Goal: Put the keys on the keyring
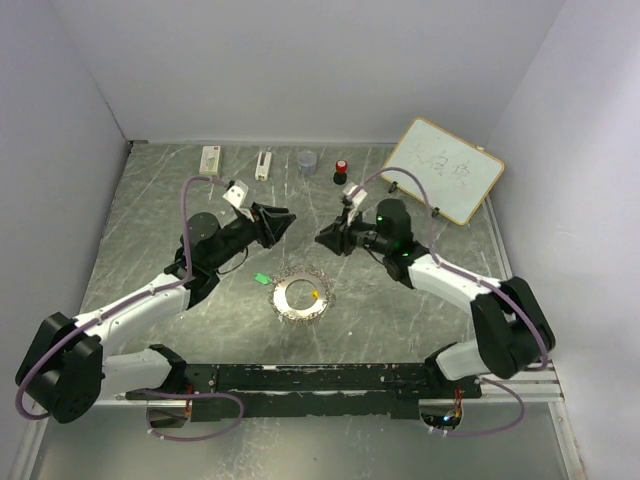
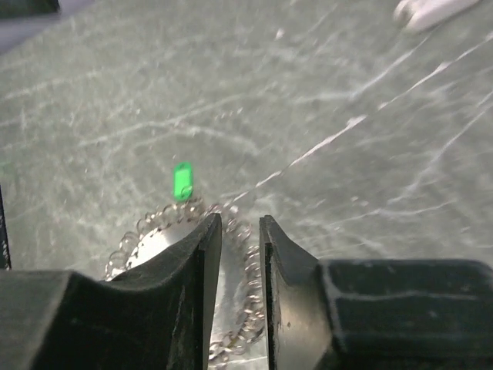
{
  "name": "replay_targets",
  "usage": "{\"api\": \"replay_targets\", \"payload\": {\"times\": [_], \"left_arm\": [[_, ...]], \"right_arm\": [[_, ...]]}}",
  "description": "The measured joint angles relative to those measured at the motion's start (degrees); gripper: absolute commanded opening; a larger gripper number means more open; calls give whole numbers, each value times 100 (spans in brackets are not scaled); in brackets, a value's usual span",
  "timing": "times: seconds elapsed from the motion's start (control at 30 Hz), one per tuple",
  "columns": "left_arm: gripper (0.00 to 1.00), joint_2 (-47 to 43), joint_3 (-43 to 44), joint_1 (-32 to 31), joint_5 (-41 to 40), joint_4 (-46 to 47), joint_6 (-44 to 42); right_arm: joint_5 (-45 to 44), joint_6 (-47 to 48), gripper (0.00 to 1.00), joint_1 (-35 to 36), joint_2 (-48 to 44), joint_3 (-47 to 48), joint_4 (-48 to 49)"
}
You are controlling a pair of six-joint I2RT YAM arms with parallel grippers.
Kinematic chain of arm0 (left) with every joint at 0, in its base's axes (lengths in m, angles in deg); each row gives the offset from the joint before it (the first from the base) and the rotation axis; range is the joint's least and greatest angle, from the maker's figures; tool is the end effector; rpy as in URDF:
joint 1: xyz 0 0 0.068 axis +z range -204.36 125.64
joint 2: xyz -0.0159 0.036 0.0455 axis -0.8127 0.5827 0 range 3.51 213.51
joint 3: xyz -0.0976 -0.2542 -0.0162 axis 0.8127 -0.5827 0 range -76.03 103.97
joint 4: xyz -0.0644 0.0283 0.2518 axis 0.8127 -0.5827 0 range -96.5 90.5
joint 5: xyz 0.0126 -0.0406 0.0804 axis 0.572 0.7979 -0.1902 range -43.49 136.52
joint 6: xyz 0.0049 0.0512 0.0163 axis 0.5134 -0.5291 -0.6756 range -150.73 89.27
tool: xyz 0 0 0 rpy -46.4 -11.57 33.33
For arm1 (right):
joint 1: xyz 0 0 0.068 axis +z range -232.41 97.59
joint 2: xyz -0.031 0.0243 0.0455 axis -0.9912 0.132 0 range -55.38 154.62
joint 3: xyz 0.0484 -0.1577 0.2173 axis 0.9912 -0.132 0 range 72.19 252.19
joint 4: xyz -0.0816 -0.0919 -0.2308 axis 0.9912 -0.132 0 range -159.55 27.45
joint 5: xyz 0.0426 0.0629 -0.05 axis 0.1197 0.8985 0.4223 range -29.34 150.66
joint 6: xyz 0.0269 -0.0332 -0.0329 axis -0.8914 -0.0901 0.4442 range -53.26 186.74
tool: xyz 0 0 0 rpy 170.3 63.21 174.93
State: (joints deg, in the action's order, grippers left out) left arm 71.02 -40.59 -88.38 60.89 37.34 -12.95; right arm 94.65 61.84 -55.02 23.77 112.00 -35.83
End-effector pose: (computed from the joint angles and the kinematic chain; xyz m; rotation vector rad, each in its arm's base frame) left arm 0.2161 -0.1564 0.2871 0.4278 1.4994 -0.9086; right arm 0.2563 0.1552 0.2412 -0.7818 1.6765 0.9277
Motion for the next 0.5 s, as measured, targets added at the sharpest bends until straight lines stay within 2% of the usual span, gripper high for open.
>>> {"api": "replay_targets", "payload": {"times": [0.27, 0.5], "left_arm": [[46, -177, -166, 299, -509, -442, 227], [46, -297, -229, 420, -605, -581, 308]], "right_arm": [[-490, 74, 33, 957, 1060, 382, -654], [-715, 173, 36, 1287, 1674, 717, -844]]}}
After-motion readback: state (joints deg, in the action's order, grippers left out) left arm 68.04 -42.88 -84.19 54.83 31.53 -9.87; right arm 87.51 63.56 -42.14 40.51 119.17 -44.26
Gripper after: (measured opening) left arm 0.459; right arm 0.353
